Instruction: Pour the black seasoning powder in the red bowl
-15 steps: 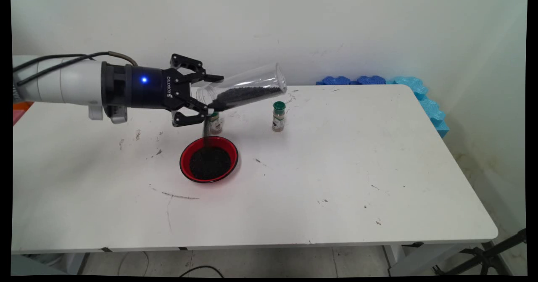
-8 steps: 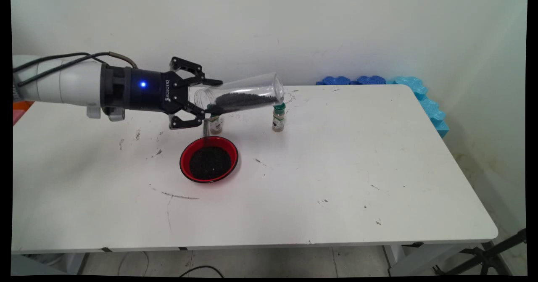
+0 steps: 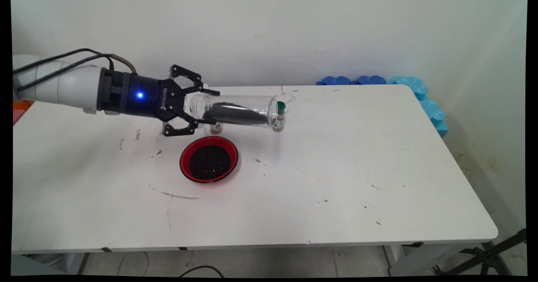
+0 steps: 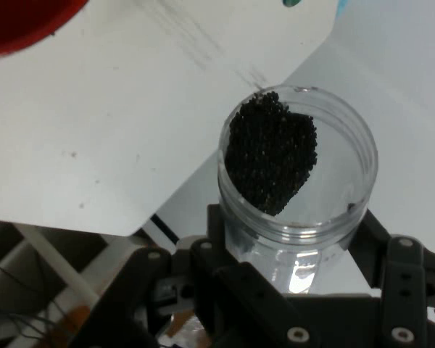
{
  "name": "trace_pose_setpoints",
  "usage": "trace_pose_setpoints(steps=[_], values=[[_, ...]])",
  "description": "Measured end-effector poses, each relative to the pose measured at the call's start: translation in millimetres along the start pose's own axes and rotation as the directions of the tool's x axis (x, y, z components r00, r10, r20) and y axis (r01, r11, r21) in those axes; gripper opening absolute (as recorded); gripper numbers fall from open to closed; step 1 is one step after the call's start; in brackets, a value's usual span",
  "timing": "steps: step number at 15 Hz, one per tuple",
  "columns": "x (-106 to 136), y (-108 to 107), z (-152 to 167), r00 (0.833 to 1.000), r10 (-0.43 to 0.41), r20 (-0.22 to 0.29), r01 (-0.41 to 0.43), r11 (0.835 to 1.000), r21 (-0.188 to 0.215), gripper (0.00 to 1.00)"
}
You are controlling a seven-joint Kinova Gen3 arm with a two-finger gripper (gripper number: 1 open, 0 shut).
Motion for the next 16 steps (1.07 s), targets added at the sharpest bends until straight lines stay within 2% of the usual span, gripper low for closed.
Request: trace_pose_setpoints(steps=[4, 9, 13, 15, 16], values=[[1.1, -0.6, -2.1, 0.991, 0.131, -0.004, -0.13, 0.991, 0.034, 0.0], [2.8, 0.3, -4.0, 0.956, 0.293, 0.004, -0.292, 0.954, 0.066, 0.0], [3.2, 0.3, -6.1, 0.909, 0.416, 0.02, -0.416, 0.905, 0.087, 0.0], [3.4, 1.0, -7.5, 0.878, 0.478, 0.027, -0.478, 0.873, 0.093, 0.0], [3.5, 1.7, -8.3, 0.857, 0.514, 0.031, -0.515, 0.852, 0.096, 0.0]])
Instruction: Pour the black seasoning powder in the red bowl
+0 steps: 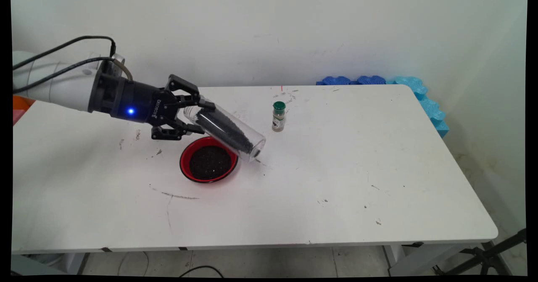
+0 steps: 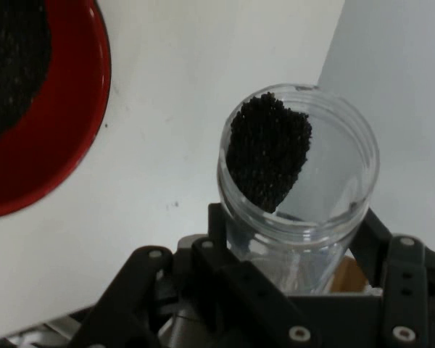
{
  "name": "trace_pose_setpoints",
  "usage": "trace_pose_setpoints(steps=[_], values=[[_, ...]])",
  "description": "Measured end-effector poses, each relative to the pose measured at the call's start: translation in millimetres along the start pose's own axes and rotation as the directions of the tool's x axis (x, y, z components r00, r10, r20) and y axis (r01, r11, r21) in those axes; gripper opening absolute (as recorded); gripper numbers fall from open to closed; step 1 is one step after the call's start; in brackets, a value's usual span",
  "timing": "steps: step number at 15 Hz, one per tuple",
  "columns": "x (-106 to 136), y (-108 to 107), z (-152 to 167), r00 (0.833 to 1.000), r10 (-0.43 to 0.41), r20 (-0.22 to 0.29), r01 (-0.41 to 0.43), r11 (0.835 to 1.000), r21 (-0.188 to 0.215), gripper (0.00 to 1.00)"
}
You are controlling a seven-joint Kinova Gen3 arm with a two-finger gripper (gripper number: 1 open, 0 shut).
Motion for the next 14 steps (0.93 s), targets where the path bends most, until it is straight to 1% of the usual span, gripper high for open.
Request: trace_pose_setpoints(steps=[3, 4, 6, 9, 11, 12, 14], values=[[1.7, 2.8, -2.6, 0.992, 0.126, -0.004, -0.126, 0.992, 0.005, 0.0], [1.9, 4.3, -3.5, 0.985, 0.174, -0.005, -0.174, 0.985, 0.004, 0.0], [0.9, 7.9, -4.4, 0.962, 0.272, -0.002, -0.272, 0.962, -0.002, 0.0], [-2.0, 14.4, -5.0, 0.914, 0.406, 0.002, -0.406, 0.914, -0.014, 0.0], [-3.8, 20.6, -4.5, 0.874, 0.485, -0.002, -0.485, 0.874, -0.022, 0.0], [-4.7, 23.7, -4.1, 0.857, 0.515, -0.004, -0.515, 0.857, -0.027, 0.0], [-7.3, 32.3, -2.4, 0.814, 0.581, -0.011, -0.581, 0.813, -0.042, 0.0]])
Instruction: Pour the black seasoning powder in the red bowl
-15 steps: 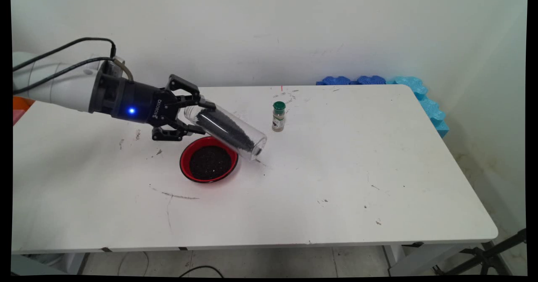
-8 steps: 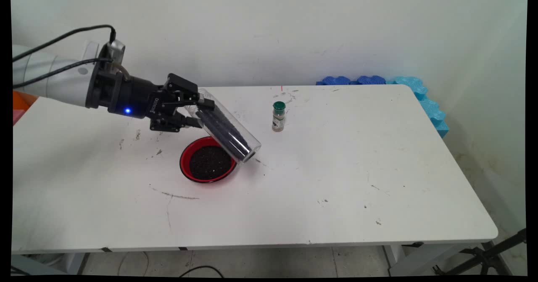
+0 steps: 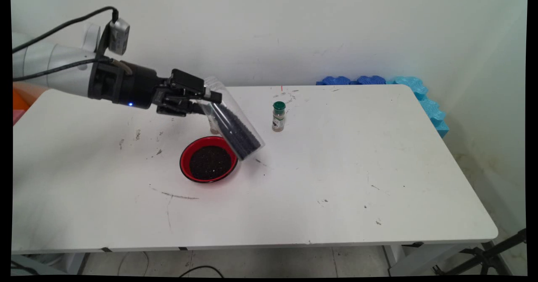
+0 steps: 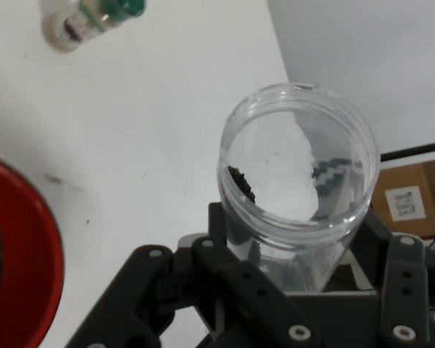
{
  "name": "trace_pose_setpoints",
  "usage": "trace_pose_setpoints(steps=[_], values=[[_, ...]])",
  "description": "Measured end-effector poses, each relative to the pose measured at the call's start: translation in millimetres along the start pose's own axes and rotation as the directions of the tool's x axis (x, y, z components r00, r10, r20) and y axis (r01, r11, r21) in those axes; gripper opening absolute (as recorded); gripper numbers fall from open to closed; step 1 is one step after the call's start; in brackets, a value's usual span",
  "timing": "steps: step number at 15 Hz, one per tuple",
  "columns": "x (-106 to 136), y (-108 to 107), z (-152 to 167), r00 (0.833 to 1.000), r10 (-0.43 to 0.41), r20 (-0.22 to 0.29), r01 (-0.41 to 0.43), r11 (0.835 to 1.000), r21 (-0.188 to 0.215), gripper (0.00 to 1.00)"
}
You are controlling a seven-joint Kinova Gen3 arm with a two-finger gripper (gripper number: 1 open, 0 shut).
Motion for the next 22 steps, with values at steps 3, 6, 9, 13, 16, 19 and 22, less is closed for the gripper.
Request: trace_pose_setpoints(steps=[3, 6, 9, 13, 16, 19, 22], values=[[5.8, 14.1, 4.7, 0.994, 0.11, -0.011, -0.11, 0.994, -0.023, 0.0], [11.0, 27.0, 10.3, 0.968, 0.251, -0.015, -0.252, 0.967, -0.037, 0.0], [16.8, 40.6, 16.7, 0.92, 0.392, -0.023, -0.392, 0.918, -0.055, 0.0], [21.9, 55.6, 25.9, 0.838, 0.545, -0.034, -0.546, 0.835, -0.07, 0.0], [25.2, 66.4, 36.0, 0.744, 0.667, -0.038, -0.668, 0.741, -0.063, 0.0], [27.5, 72.1, 44.6, 0.672, 0.74, -0.034, -0.741, 0.67, -0.042, 0.0], [28.1, 76.2, 55.6, 0.592, 0.806, -0.009, -0.806, 0.591, -0.023, 0.0]])
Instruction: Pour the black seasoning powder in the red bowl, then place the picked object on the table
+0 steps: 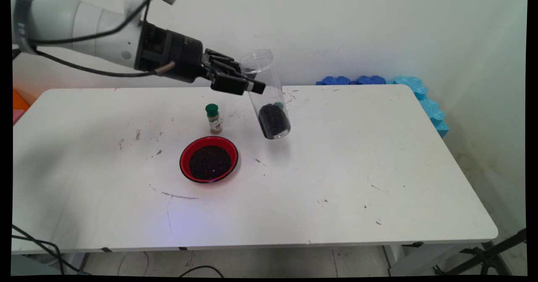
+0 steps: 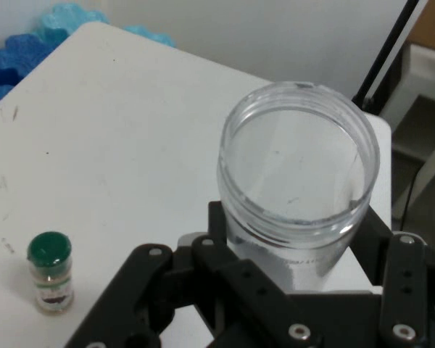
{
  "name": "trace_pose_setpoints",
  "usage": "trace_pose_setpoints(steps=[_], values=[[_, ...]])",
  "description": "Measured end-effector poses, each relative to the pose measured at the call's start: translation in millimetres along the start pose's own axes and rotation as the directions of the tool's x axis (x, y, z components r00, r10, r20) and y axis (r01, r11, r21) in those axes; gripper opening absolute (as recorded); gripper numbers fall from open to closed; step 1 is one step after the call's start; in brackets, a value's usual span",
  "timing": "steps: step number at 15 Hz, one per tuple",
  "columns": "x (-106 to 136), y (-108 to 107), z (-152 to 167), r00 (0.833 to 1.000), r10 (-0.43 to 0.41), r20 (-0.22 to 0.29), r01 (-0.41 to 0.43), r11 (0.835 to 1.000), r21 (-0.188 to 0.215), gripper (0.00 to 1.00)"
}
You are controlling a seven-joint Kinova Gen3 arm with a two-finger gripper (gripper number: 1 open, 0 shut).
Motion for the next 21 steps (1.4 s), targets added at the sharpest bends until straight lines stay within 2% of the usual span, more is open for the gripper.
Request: trace_pose_setpoints(steps=[5, 9, 15, 21], values=[[0.3, 4.0, 18.1, 0.989, 0.138, 0.058, -0.138, 0.99, 0.001, 0.0], [-2.6, 6.7, 28.3, 0.978, 0.186, 0.094, -0.187, 0.982, 0.004, 0.0], [-9.6, 9.4, 42.0, 0.977, 0.178, 0.119, -0.182, 0.983, 0.021, 0.0], [-30.5, 8.4, 65.2, 0.985, 0.128, 0.118, -0.133, 0.99, 0.042, 0.0]])
